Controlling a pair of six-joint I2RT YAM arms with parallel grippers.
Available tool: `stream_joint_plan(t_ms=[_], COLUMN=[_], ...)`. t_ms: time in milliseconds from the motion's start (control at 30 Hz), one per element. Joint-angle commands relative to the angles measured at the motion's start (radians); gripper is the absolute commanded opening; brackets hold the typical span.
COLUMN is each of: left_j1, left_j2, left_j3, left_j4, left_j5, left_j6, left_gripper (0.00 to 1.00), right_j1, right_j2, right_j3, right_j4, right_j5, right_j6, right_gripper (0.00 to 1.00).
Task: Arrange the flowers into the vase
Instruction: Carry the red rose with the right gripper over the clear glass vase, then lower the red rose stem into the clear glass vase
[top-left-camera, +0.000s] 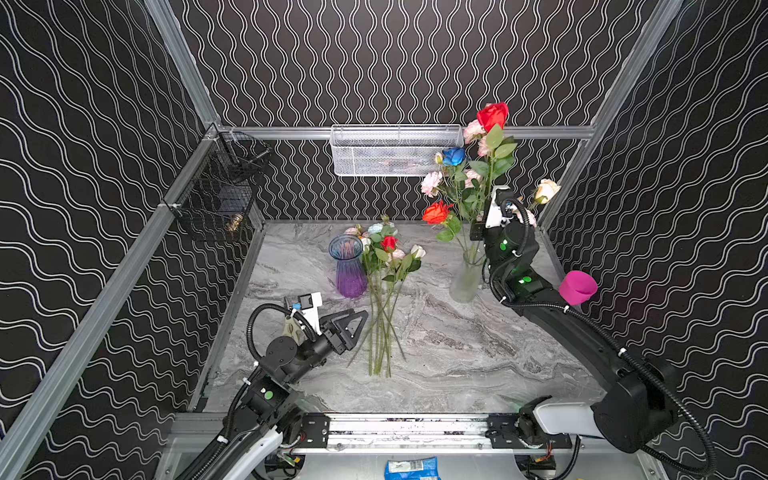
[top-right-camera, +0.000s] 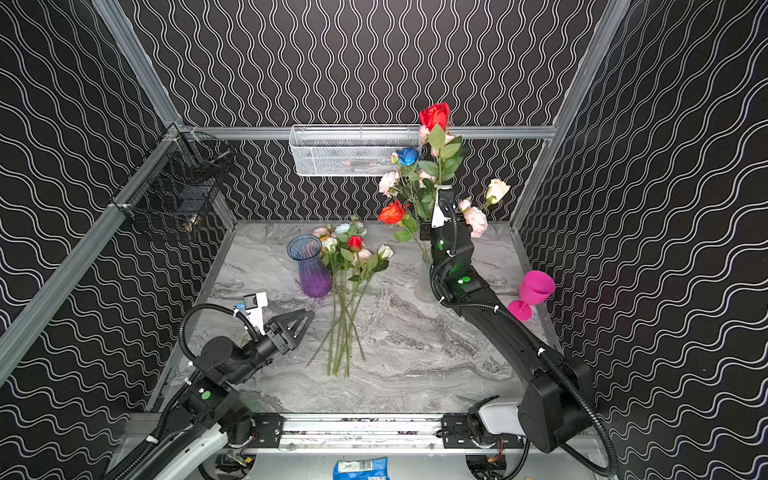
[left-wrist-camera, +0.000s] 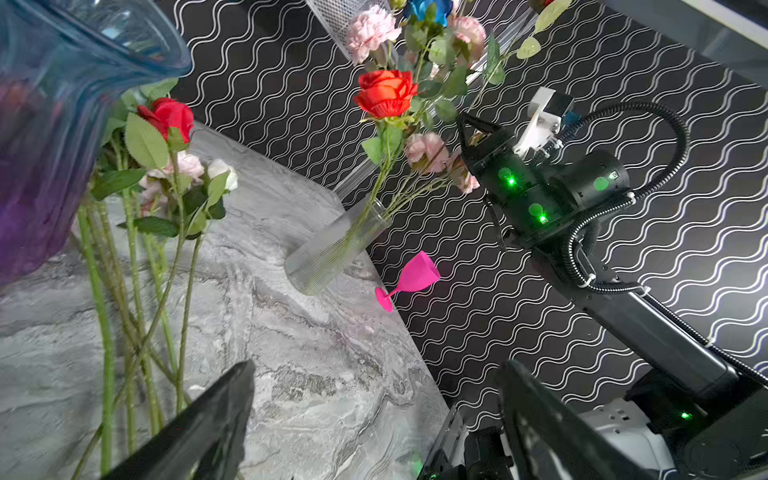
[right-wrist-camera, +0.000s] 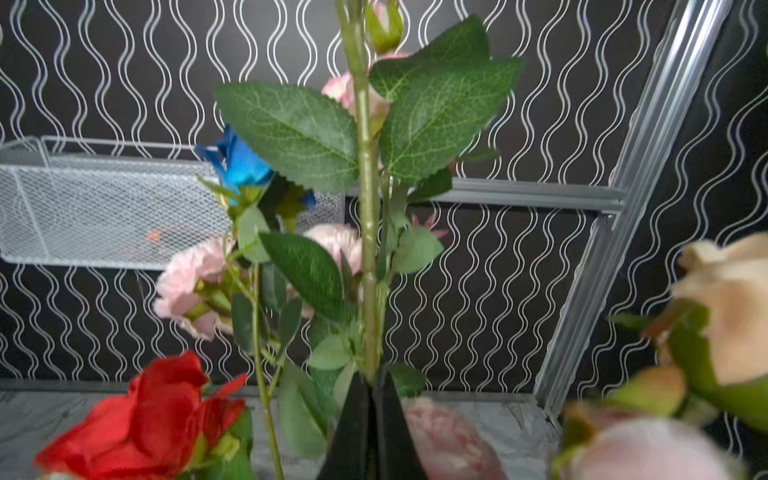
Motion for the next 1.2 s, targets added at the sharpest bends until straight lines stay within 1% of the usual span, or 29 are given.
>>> stream_joint_plan(t_ms=[0, 33, 67, 200, 333, 467, 533, 633, 733, 800, 900, 1000, 1033, 1100, 1167], left_j1=[-0.002, -0.001, -0.001, -0.001, -0.001, -0.001, -0.002, -0.001, -0.001, -0.001, -0.001, -0.002, -0.001, -0.001, -0.001], left_j2=[-0.017, -0.023, -0.027, -0.045, -0.051, -0.052, -0.048, -0.044, -0.045, -0.049, -0.057, -0.068, -0.070, -0.076, -0.075], left_j3=[0.008, 0.004, 0.001, 0.003, 0.012, 0.003, 0.001, -0.001, 0.004, 0.015, 0.026, 0.026, 0.025, 0.025, 0.030], left_j4=[-0.044, -0.047, -0.051, -0.075, -0.096, -0.085, -0.081, -0.081, -0.105, -0.151, -0.217, -0.257, -0.265, -0.273, -0.282], left_j5=[-0.008, -0.008, -0.010, -0.010, -0.008, -0.007, -0.005, 0.000, 0.001, -0.009, -0.028, -0.047, -0.053, -0.067, -0.072], left_j6=[0.019, 0.015, 0.012, 0.013, 0.025, 0.022, 0.020, 0.019, 0.022, 0.032, 0.043, 0.051, 0.050, 0.046, 0.048], left_gripper=[0.94, 0.94, 0.94, 0.94, 0.94, 0.94, 0.94, 0.94, 0.94, 0.94, 0.94, 0.94, 0.94, 0.94, 0.94], right_j1=[0.001, 0.000, 0.001, 0.000, 0.005, 0.041, 0.053, 0.056, 0.056, 0.052, 0.026, 0.001, -0.037, -0.072, -0.122], right_j2=[0.007, 0.009, 0.009, -0.032, -0.086, -0.138, -0.156, -0.200, -0.248, -0.273, -0.291, -0.326, -0.340, -0.353, -0.359], right_j3=[-0.005, 0.000, 0.004, 0.001, 0.009, 0.014, 0.027, 0.029, 0.017, 0.006, 0.002, -0.031, -0.048, -0.062, -0.087], right_j4=[-0.029, -0.052, -0.065, -0.091, -0.141, -0.168, -0.213, -0.308, -0.442, -0.547, -0.716, -0.806, -0.820, -0.866, -0.891], right_j5=[-0.001, 0.007, 0.010, 0.033, 0.044, 0.066, 0.087, 0.100, 0.101, 0.093, 0.055, -0.002, -0.028, -0.074, -0.160], right_j6=[0.060, 0.072, 0.078, 0.111, 0.142, 0.153, 0.179, 0.286, 0.422, 0.505, 0.616, 0.686, 0.703, 0.740, 0.771], right_gripper=[0.03, 0.17, 0.25, 0.36, 0.37, 0.38, 0.38, 0.39, 0.39, 0.37, 0.33, 0.32, 0.32, 0.32, 0.37])
